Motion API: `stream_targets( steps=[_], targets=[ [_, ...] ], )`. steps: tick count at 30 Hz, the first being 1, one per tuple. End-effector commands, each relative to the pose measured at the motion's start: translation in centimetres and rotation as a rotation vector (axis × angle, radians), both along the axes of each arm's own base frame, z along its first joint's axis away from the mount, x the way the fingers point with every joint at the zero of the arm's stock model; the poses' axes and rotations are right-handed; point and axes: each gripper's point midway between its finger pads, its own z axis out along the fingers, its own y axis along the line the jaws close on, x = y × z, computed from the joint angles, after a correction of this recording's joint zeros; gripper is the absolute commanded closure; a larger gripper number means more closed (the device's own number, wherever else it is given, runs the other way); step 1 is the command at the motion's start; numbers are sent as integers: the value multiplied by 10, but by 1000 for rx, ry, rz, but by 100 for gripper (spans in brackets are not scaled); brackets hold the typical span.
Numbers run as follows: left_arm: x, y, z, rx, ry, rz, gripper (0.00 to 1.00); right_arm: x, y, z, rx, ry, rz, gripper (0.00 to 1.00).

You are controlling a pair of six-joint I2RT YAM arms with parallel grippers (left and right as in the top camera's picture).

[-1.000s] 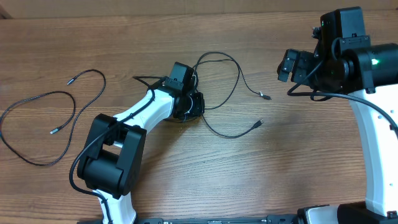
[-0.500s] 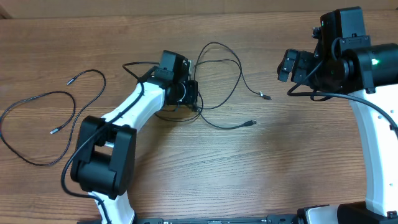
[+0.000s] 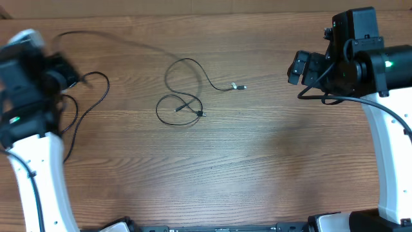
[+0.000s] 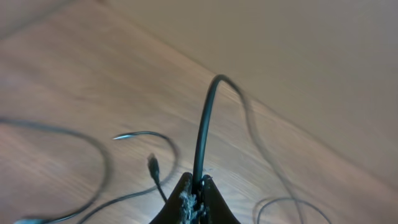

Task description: Untangle cables

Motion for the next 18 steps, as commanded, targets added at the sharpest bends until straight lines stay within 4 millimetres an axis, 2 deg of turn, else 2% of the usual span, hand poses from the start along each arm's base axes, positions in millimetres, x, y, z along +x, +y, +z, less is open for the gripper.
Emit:
stream_targets(
  steps=[1,3,8,11,12,14,15,17,18],
  targets=[
    [-15,18,11,-140,-61,27,96,1,-1,1,0,-6,1,0],
    [-14,9,14,-176,-78,-38,96,2,-1,1,0,-7,1,0],
    [-8,-9,15,-134,-74,-137,96,1,-1,1,0,-6,1,0],
    [-4,-32,18,-142,-87,-250,96,1,-1,1,0,-6,1,0],
    [-2,-53,22,-161,-104,-354,96,1,-1,1,0,-7,1,0],
    [-1,-78,26,-166,-122,-471,96,2,-1,1,0,-7,1,0],
    [-1,-99,29,-150,-136,-571,96,2,-1,1,0,-7,1,0],
    [-2,-125,28,-96,-133,-684,96,1,-1,1,0,-6,1,0],
    [-2,-128,26,-84,-128,-691,96,1,-1,1,0,-7,1,0]
  ],
)
